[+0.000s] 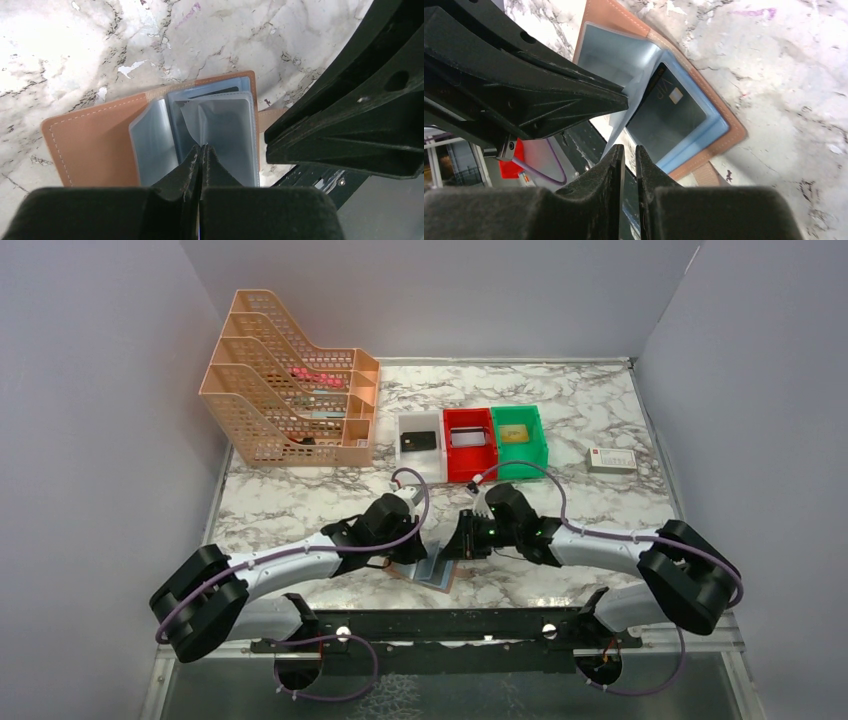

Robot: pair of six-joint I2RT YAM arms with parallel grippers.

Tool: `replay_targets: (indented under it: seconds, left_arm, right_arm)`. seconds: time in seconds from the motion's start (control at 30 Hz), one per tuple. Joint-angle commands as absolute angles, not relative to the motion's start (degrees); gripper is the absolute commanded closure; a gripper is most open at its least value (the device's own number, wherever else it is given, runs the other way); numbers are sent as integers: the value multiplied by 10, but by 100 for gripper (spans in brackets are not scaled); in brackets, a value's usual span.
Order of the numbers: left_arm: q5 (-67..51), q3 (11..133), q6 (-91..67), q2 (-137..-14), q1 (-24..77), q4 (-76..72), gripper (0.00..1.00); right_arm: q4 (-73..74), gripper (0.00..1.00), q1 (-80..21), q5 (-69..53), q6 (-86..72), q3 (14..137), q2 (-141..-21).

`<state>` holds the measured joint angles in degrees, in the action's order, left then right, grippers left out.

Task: Take the credit cards out of the card holder

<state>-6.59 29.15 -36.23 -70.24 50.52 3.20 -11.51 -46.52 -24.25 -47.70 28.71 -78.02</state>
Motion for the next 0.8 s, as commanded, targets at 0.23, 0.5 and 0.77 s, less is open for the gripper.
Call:
replay_targets:
  seconds: [0.23, 0.5, 0.77]
  left_arm:
    - [-82, 256, -386, -652, 482, -13, 100]
    - [8, 271, -390, -587, 480, 83, 57]
    - [165, 316, -409, -482, 480, 237, 35]
  right_arm:
    - [-120, 82, -499, -255, -454, 353, -862]
    - [-111, 82, -520, -251, -453, 415, -911]
    - [-70, 80, -537, -226, -443, 482, -980]
